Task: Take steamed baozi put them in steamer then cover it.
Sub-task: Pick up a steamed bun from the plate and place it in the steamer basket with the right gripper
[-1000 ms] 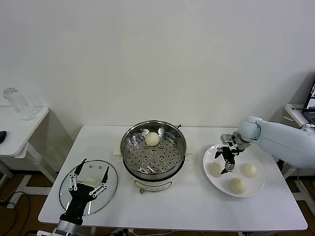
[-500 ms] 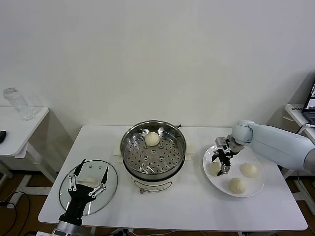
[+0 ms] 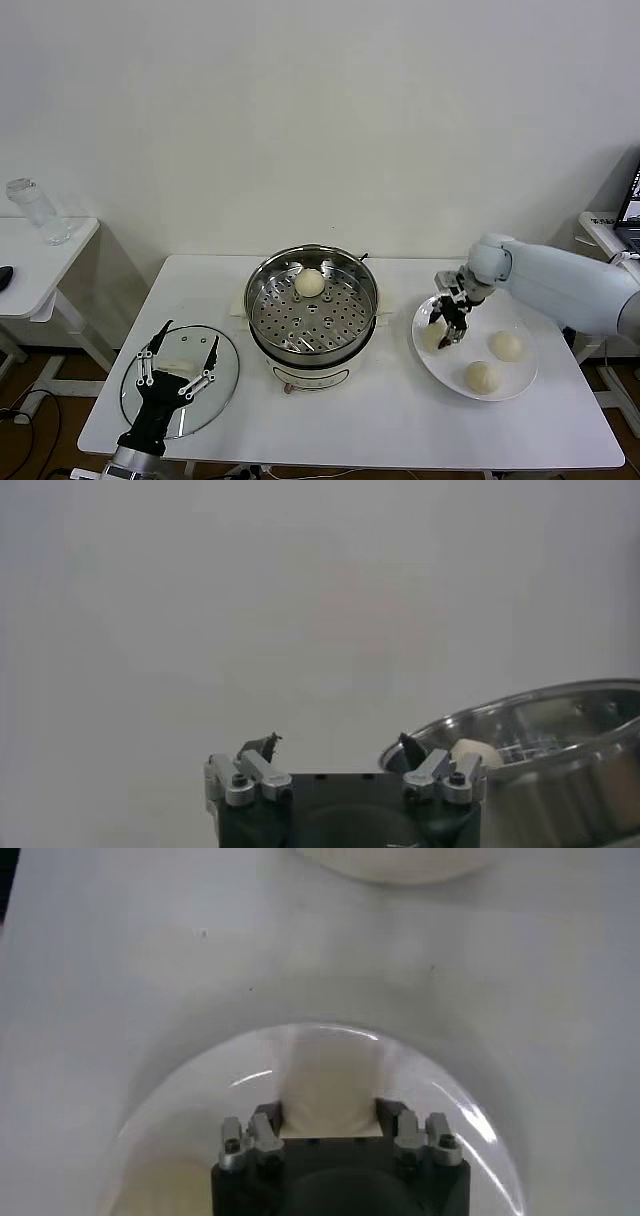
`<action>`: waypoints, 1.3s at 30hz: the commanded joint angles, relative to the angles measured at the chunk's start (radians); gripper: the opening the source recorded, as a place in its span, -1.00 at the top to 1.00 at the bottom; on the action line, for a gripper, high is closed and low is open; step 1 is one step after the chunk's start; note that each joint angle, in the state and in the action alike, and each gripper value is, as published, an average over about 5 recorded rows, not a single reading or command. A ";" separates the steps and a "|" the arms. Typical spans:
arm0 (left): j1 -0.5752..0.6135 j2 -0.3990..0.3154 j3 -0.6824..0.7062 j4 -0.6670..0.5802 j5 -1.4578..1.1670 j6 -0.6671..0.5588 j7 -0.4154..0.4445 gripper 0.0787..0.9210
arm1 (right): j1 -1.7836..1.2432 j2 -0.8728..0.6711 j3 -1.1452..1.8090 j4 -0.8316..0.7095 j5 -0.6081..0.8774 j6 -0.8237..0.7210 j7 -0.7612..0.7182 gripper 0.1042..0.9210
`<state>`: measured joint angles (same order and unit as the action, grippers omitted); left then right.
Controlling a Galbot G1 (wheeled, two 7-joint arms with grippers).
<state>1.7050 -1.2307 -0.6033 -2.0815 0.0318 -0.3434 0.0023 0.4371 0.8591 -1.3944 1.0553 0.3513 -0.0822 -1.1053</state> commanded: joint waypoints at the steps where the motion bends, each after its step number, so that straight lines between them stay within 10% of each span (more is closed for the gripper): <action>1: -0.002 0.001 0.001 -0.005 0.000 0.001 -0.001 -0.77 | 0.330 0.053 -0.070 0.008 0.060 0.003 -0.186 -0.33; 16: -0.029 0.008 0.026 -0.006 0.000 0.007 -0.005 -0.77 | 0.536 0.346 -0.198 0.229 0.413 -0.158 -0.092 -0.34; 39: -0.054 0.005 0.053 0.015 -0.003 -0.009 -0.008 -0.77 | 0.289 0.701 -0.227 0.020 0.415 -0.213 0.095 -0.32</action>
<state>1.6532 -1.2246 -0.5521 -2.0696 0.0291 -0.3506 -0.0051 0.7802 1.4383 -1.6096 1.1491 0.7506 -0.2763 -1.0536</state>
